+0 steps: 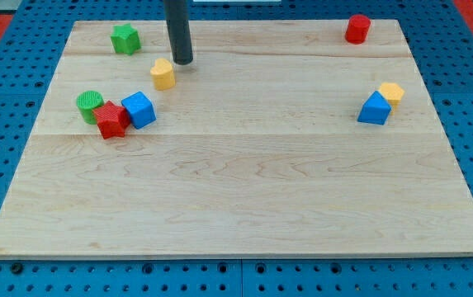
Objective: Push the yellow heart slightly down
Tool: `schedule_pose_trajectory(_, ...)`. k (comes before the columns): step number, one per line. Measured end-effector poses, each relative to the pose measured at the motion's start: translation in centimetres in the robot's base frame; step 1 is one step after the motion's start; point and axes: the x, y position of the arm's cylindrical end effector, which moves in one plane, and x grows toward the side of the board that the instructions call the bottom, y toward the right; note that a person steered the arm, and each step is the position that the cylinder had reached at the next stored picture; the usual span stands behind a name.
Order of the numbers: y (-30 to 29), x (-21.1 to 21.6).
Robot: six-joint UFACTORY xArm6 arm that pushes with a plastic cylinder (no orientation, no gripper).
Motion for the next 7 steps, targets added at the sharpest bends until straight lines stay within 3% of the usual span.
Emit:
schedule_pose_trajectory(1, -3.7, -0.8)
schedule_pose_trajectory(2, -6.4, 3.0)
schedule_pose_trajectory(3, -1.1, 3.6)
schedule_pose_trajectory(5, 3.4, 6.2)
schedule_pose_trajectory(6, 3.5, 11.1)
schedule_pose_trajectory(7, 2.4, 13.1)
